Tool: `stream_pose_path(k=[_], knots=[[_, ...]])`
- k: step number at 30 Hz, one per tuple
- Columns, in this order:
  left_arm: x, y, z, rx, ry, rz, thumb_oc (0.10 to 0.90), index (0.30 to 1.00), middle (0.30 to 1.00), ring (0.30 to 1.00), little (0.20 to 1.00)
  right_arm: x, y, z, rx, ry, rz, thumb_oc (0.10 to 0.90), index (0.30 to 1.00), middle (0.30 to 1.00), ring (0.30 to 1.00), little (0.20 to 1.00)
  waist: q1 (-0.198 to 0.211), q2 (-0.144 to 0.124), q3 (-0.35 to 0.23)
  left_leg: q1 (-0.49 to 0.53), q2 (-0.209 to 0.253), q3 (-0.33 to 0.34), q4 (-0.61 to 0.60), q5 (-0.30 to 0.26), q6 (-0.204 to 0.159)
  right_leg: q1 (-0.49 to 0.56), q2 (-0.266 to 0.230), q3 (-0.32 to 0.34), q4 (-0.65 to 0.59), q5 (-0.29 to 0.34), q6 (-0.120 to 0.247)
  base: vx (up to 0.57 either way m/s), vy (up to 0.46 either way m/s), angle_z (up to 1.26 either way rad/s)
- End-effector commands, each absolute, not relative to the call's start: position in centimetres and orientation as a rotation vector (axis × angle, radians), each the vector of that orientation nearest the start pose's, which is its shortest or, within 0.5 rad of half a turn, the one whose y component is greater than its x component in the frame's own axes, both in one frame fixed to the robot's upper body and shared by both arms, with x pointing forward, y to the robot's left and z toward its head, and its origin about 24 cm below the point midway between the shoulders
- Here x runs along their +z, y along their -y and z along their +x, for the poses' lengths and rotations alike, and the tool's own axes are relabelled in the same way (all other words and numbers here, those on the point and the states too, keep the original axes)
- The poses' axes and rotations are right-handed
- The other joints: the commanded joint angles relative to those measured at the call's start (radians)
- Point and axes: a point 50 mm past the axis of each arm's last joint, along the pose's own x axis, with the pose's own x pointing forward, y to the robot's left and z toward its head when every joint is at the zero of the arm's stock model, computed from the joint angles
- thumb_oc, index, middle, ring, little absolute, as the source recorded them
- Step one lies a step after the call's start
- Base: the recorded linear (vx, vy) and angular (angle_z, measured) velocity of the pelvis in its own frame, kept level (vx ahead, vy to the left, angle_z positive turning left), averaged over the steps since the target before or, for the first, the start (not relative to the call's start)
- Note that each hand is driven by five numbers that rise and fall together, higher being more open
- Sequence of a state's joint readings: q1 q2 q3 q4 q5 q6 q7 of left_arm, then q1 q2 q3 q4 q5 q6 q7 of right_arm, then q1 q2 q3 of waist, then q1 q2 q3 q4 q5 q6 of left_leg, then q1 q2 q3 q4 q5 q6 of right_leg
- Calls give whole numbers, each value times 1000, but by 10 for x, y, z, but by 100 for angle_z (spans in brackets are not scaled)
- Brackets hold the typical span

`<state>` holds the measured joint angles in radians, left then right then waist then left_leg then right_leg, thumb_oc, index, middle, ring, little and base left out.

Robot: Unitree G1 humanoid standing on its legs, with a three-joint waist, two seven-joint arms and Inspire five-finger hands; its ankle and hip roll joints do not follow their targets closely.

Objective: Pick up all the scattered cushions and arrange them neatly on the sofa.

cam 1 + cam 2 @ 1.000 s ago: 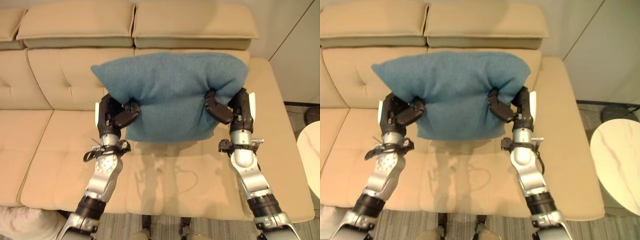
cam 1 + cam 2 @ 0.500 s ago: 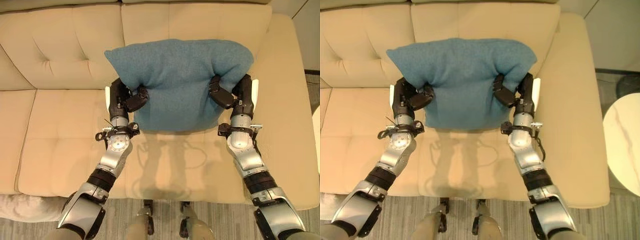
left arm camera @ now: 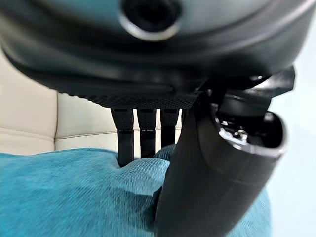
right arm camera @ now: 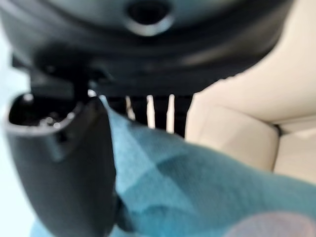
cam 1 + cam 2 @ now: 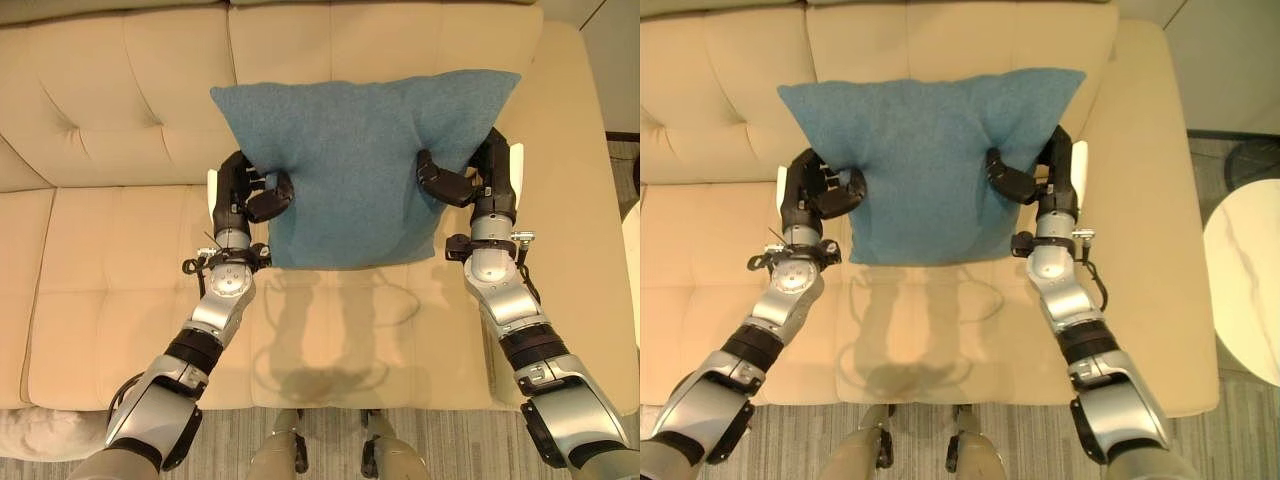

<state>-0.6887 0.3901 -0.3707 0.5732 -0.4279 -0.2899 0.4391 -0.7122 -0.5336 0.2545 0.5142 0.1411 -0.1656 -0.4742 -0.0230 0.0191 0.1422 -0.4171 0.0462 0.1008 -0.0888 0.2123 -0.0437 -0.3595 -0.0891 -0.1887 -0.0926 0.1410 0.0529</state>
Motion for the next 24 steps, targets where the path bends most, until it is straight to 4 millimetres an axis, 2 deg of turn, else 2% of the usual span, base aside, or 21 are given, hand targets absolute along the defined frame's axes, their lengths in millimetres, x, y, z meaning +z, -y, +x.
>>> stream_pose_path(k=[1,5,6,7,9,11,14,18,20,21,22,23,24], knots=[[185,-144,367,37,559,99,800,900,900,900,900,229,209,362,-319,668,-345,800,900,900,900,900,6,-43,-173,0,-16,19,2,-131,-68,-51,-3,2,5,-29,121,0,0,0],[177,-181,362,100,528,141,800,900,900,900,900,215,243,357,-364,581,-411,800,900,900,900,900,9,-47,-190,19,-13,20,2,-137,-70,-35,-4,0,5,-33,122,0,0,0],[176,-181,362,100,528,141,800,900,900,900,900,214,243,357,-364,580,-411,800,900,900,900,900,9,-47,-190,19,-13,20,2,-137,-70,-35,-4,0,5,-33,122,31,-6,-1],[176,-195,360,127,522,162,800,900,900,900,900,211,253,353,-377,562,-431,800,900,900,900,900,11,-47,-194,27,-11,21,2,-139,-71,-28,-5,-1,5,-34,122,47,-9,-1],[172,-228,350,188,503,211,800,900,900,900,900,195,276,339,-390,502,-450,800,900,900,900,900,11,-47,-200,51,-9,23,2,-145,-71,-4,-4,-2,5,-40,123,69,-13,1],[165,-248,338,219,485,227,800,900,900,900,900,180,286,327,-384,461,-456,800,900,900,900,900,12,-48,-207,69,-7,25,2,-145,-70,12,-7,-5,5,-41,125,67,-5,2],[153,-266,320,248,459,244,800,900,900,900,900,167,296,310,-367,431,-471,800,900,900,900,900,14,-46,-211,101,-7,28,2,-153,-67,41,-8,-6,5,-49,125,82,5,1],[126,-278,293,277,401,224,800,900,900,900,900,139,303,285,-340,350,-491,800,900,900,900,900,18,-44,-206,156,-7,31,2,-166,-63,97,-9,-13,5,-66,124,75,10,-3],[106,-279,276,286,351,204,800,900,900,900,900,118,304,270,-332,281,-504,800,900,900,900,900,22,-45,-199,194,-9,33,2,-176,-59,134,-10,-17,5,-74,124,70,20,-4],[96,-278,270,294,323,187,800,900,900,900,900,102,303,263,-333,232,-489,800,900,900,900,900,23,-44,-193,209,-10,33,2,-180,-57,149,-11,-19,5,-78,125,73,29,-1],[77,-276,256,305,260,163,800,900,900,900,900,77,303,249,-339,142,-470,800,900,900,900,900,26,-42,-183,242,-10,35,2,-186,-54,183,-13,-24,5,-85,125,50,26,2],[76,-276,255,304,257,163,800,900,900,900,900,76,302,249,-338,140,-471,800,900,900,900,900,26,-42,-180,247,-10,35,2,-187,-55,189,-13,-24,5,-86,125,49,24,-1],[66,-274,248,311,218,151,800,900,900,900,900,62,301,241,-341,92,-459,800,900,900,900,900,28,-42,-174,267,-10,37,2,-191,-55,209,-14,-27,5,-90,126,28,18,4]])
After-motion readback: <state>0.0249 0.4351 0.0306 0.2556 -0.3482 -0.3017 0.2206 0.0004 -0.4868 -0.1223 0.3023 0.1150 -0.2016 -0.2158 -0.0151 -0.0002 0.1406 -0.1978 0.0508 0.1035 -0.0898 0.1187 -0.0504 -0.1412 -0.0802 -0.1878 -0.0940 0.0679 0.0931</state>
